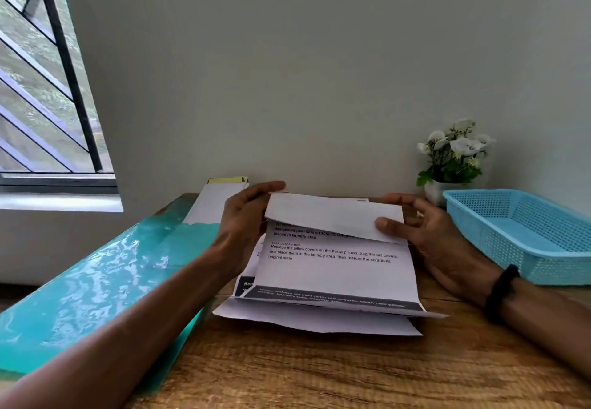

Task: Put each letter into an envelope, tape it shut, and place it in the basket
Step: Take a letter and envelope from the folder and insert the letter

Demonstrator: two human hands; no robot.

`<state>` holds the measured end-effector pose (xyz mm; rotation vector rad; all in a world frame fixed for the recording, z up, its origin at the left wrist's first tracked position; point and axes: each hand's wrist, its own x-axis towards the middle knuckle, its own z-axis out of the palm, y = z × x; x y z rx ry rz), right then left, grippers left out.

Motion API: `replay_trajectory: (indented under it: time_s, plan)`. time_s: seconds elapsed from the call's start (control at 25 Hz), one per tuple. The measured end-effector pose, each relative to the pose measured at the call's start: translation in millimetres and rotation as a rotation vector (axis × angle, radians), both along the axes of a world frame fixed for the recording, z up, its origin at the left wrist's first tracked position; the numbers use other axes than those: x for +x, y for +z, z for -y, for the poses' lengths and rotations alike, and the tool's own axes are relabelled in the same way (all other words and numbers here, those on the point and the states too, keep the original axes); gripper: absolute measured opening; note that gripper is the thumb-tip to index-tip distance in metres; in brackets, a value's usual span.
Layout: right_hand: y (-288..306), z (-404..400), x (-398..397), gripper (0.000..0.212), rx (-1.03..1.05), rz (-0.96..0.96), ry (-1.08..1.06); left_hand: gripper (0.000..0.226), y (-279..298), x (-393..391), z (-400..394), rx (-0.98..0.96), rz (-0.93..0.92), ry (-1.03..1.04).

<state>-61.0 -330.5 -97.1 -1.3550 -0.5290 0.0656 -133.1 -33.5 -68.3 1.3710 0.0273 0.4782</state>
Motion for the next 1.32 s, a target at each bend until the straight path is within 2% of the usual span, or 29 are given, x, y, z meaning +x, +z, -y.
replay_trajectory:
  time_s: [0.08,0.12,0.24,0.44,0.64,0.76,0.92,1.04,1.2,1.32]
  plan:
    - [-1.1,2.4,1.1,0.066,0.054,-0.021,-0.016,0.023,3.6,-3.5,2.0,-0.112,-0.090,-0.113]
    - [-1.9,2.9,2.4,0.066,0.083,-0.034,-0.032,0.025,4.2,-4.8,1.5,-0.099,-0.127,-0.167]
    - [-3.5,2.6,5.2,0.072,0.131,-0.047,-0.092,0.034,-2.2,-8.1,1.8,0.125,-0.166,-0.260]
    - [-4.0,4.6,4.5,0.068,0.085,-0.056,0.004,0.034,-3.7,-8.8,4.6,0.080,-0.101,-0.178]
    - [-4.0,1.2,2.1,0.035,0.099,-0.042,-0.031,0.025,-0.4,-6.0,2.8,0.008,-0.110,-0.168]
    - [-3.5,1.4,1.2,0.030,0.132,-0.079,-0.034,0.025,-1.7,-3.9,3.5,-0.023,-0.110,-0.161]
    - [-1.4,2.0,-2.1,0.024,0.120,-0.095,-0.024,0.025,4.8,-3.5,1.3,-0.021,-0.216,-0.104]
    - [0.4,3.3,-1.0,0.017,0.135,-0.124,-0.038,0.017,11.6,-8.2,2.2,-0.114,-0.281,-0.125]
    - [1.4,1.4,0.6,0.020,0.207,-0.131,-0.125,0.038,13.2,-13.4,-1.1,-0.261,-0.284,-0.289]
    - [0.6,2.8,3.2,0.025,0.187,-0.087,-0.198,0.044,13.4,-20.7,3.6,-0.125,-0.333,-0.403]
